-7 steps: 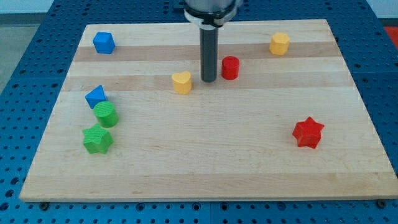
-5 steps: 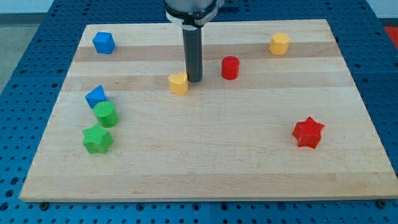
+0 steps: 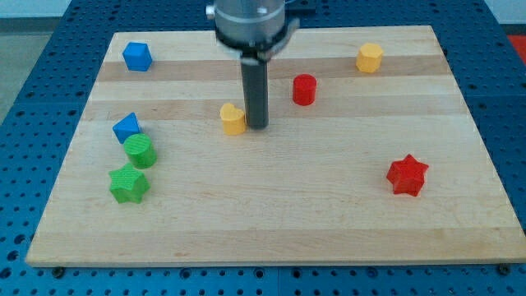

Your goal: Move the yellow hexagon parallel to the red circle

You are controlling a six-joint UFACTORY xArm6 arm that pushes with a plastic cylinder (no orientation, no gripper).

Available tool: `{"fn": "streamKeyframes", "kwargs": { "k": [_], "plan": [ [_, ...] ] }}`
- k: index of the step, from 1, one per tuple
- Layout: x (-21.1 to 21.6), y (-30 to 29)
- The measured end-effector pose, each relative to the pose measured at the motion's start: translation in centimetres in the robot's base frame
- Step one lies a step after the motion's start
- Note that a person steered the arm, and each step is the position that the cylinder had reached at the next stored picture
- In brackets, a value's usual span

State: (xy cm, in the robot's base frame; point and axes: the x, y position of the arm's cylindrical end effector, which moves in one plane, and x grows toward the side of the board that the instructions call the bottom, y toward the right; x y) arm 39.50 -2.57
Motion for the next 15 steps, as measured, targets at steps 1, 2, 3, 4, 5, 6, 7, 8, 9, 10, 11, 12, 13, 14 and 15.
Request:
{"fn": "streamKeyframes", "kwargs": {
  "k": [1,2,3,4,5,6,7,8,9,10,11,12,13,14,15],
  "plan": [
    [-5.5,-0.1],
    [-5.4,-3.0],
    [-3.0,-3.9],
    [0.4,-3.9],
    [5.7,-3.9],
    [10.9,-3.9],
    [12.0,-3.9],
    [5.4,-3.9],
    [-2.6,-3.9],
    [-10.6,-3.7],
    [-14.3,0.8],
    [-13.2,9.4],
    [-12.3,10.5],
    [-8.2,10.5],
    [-3.6,10.2]
  ]
}}
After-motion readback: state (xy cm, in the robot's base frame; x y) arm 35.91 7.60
